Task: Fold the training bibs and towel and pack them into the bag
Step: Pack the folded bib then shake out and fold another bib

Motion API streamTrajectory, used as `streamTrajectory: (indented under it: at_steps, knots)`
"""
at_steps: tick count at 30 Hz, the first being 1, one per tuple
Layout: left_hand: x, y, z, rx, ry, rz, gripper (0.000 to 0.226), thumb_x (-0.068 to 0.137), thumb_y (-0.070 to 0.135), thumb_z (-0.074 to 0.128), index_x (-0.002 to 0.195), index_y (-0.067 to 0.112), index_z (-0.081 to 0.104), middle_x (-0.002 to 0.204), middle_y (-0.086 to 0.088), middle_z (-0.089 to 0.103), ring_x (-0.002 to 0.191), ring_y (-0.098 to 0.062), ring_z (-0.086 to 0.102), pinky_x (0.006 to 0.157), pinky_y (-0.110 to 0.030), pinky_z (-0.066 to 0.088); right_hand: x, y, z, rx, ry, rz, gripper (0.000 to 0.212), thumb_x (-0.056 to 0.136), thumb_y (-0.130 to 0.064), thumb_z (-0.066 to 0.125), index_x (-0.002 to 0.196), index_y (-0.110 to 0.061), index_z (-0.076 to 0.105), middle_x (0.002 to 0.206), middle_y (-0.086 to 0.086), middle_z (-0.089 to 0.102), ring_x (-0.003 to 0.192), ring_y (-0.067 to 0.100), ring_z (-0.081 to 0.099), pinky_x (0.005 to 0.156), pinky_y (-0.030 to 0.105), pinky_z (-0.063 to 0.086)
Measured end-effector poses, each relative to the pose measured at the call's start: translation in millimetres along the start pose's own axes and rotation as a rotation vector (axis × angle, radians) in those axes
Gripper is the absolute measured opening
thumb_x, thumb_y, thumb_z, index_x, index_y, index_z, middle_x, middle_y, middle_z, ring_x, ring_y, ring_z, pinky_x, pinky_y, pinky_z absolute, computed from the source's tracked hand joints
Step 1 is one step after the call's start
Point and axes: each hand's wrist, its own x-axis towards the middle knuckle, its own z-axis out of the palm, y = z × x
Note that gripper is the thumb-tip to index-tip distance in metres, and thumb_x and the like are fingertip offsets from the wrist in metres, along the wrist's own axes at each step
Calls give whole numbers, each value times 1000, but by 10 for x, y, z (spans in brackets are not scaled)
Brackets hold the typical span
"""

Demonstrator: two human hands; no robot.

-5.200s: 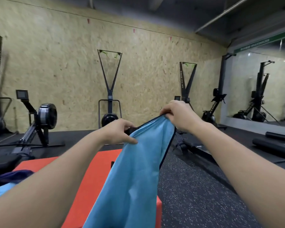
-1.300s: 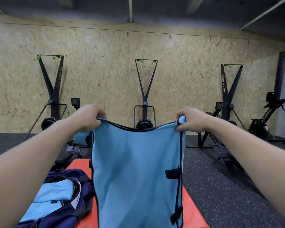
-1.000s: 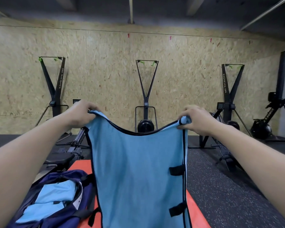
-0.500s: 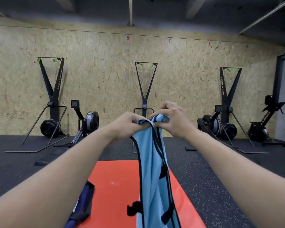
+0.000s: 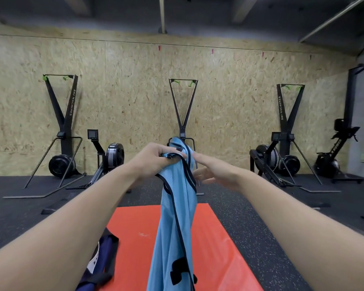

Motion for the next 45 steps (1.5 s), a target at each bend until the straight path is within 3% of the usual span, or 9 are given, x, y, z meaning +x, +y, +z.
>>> streamTrajectory:
  at_steps: [6, 11, 15, 19, 25, 29, 36, 42, 45]
  knots:
    - [-38, -17, -14, -5, -124, -42, 20, 97, 17, 65, 112, 22, 77, 109, 6, 76, 105, -10, 70, 95, -25, 53, 172, 32, 204, 362, 204, -173, 58, 86, -39, 77, 137, -24, 53, 123, 1, 71, 108, 18, 70, 89, 36, 55]
    - [-52, -59, -65, 60, -35, -87, 18, 95, 17, 68, 105, 26, 80, 102, 9, 77, 95, -4, 70, 80, -15, 53, 203, -74, 174, 361, 444, -211, 36, 90, 3, 58, 121, -16, 63, 110, 9, 74, 92, 23, 73, 73, 36, 61]
    - [-50, -68, -130, 116, 32, -89, 16, 95, 19, 69, 103, 25, 80, 102, 9, 75, 81, 9, 65, 70, -6, 47, 177, -110, 94, 361, 524, -153, 43, 93, 6, 46, 126, -20, 57, 111, 9, 71, 85, 21, 70, 84, 50, 60]
    - [-38, -46, -160, 167, 22, -85, 16, 95, 19, 68, 105, 24, 80, 96, 15, 73, 72, 16, 61, 64, -1, 40, 115, -164, 75, 419, 499, -109, 40, 94, -4, 41, 126, -23, 57, 115, 9, 70, 84, 21, 67, 80, 44, 59]
    - [-21, -44, -166, 201, 48, -86, 16, 95, 21, 68, 104, 28, 80, 101, 17, 73, 82, 16, 62, 66, 2, 40, 61, -206, 94, 390, 308, -324, 47, 98, -55, 50, 143, -51, 43, 150, -15, 45, 133, 15, 48, 109, 47, 39]
    - [-37, -32, -181, 211, 34, -88, 17, 96, 19, 67, 105, 26, 80, 101, 17, 73, 79, 20, 61, 66, 3, 38, 86, -210, 154, 164, 301, -271, 34, 97, -46, 59, 127, -32, 67, 123, -20, 63, 128, 7, 51, 108, 36, 39]
    - [-53, 64, -358, 244, 6, -122, 16, 96, 23, 67, 100, 31, 80, 104, 16, 75, 96, 4, 66, 73, -1, 45, 197, -206, 44, 194, 655, -254, 8, 84, -25, 80, 89, -20, 79, 100, 1, 72, 100, 17, 66, 91, 33, 54]
    - [-88, 245, -732, 350, 0, -196, 19, 100, 31, 61, 100, 29, 80, 104, 2, 77, 105, -29, 69, 93, -43, 56, 160, -313, -270, 178, 795, -299, 10, 78, -15, 85, 83, -16, 77, 101, -4, 71, 94, 7, 63, 87, 26, 52]
    - [-145, 335, -979, 431, 58, -206, 17, 97, 29, 64, 103, 22, 79, 100, -2, 76, 97, -27, 70, 78, -30, 57, 124, -311, -526, 119, 820, -293, 15, 77, -12, 84, 74, -24, 76, 105, -7, 71, 104, 14, 65, 85, 26, 51]
